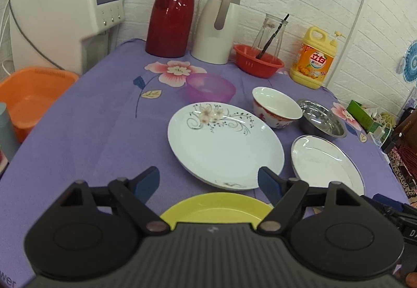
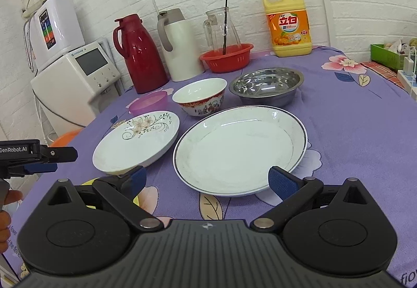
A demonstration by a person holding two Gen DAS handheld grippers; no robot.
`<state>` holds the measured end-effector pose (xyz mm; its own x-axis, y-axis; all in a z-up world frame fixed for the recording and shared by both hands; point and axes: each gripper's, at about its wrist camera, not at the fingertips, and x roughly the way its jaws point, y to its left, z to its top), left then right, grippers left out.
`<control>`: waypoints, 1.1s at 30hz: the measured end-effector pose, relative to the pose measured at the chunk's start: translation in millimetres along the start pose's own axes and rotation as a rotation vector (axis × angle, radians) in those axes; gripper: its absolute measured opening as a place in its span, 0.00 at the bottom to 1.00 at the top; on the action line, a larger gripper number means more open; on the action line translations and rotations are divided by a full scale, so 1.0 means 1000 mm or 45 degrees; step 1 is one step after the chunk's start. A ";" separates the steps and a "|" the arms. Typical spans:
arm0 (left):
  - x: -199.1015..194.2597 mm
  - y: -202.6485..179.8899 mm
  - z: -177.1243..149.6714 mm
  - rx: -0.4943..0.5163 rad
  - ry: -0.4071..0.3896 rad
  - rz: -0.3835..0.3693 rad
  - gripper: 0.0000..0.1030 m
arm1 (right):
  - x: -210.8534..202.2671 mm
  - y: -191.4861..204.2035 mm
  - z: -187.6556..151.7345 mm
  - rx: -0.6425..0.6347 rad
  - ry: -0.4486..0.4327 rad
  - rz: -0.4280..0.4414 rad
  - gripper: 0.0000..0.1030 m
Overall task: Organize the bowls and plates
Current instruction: 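Move both grippers to the rim of the white floral plate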
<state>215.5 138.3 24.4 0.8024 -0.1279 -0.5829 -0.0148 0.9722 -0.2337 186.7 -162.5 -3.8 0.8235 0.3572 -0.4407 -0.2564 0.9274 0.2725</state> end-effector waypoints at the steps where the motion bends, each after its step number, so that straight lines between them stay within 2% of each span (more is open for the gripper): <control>1: 0.004 0.003 0.004 0.004 0.000 0.016 0.76 | 0.005 0.004 0.006 -0.028 -0.008 0.018 1.00; 5: 0.027 0.022 0.023 0.010 0.021 0.058 0.76 | 0.034 0.023 0.030 -0.130 -0.013 0.093 1.00; 9: 0.058 0.036 0.036 0.014 0.078 0.081 0.76 | 0.084 0.043 0.045 -0.223 0.038 0.140 1.00; 13: 0.084 0.044 0.042 0.023 0.103 0.078 0.76 | 0.131 0.054 0.049 -0.288 0.111 0.136 1.00; 17: 0.102 0.052 0.047 -0.010 0.102 0.056 0.76 | 0.161 0.059 0.047 -0.302 0.176 0.144 1.00; 20: 0.105 0.059 0.048 -0.044 0.089 0.032 0.76 | 0.173 0.063 0.040 -0.329 0.232 0.136 1.00; 22: 0.105 0.062 0.048 -0.058 0.082 0.015 0.76 | 0.175 0.065 0.038 -0.316 0.249 0.174 1.00; 24: 0.104 0.064 0.047 -0.061 0.075 0.002 0.76 | 0.176 0.072 0.036 -0.341 0.252 0.166 1.00; 26: 0.104 0.064 0.046 -0.057 0.072 -0.005 0.76 | 0.178 0.078 0.036 -0.336 0.249 0.139 1.00; 29: 0.107 0.062 0.044 -0.037 0.089 -0.009 0.76 | 0.182 0.079 0.039 -0.288 0.265 0.212 1.00; 33: 0.113 0.058 0.040 0.001 0.113 0.017 0.76 | 0.178 0.076 0.035 -0.294 0.263 0.173 1.00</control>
<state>329.7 187.9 -24.1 0.7461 -0.1319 -0.6526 -0.0245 0.9741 -0.2249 331.3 -32.5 -32.1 0.6601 0.4724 -0.5840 -0.4841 0.8620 0.1502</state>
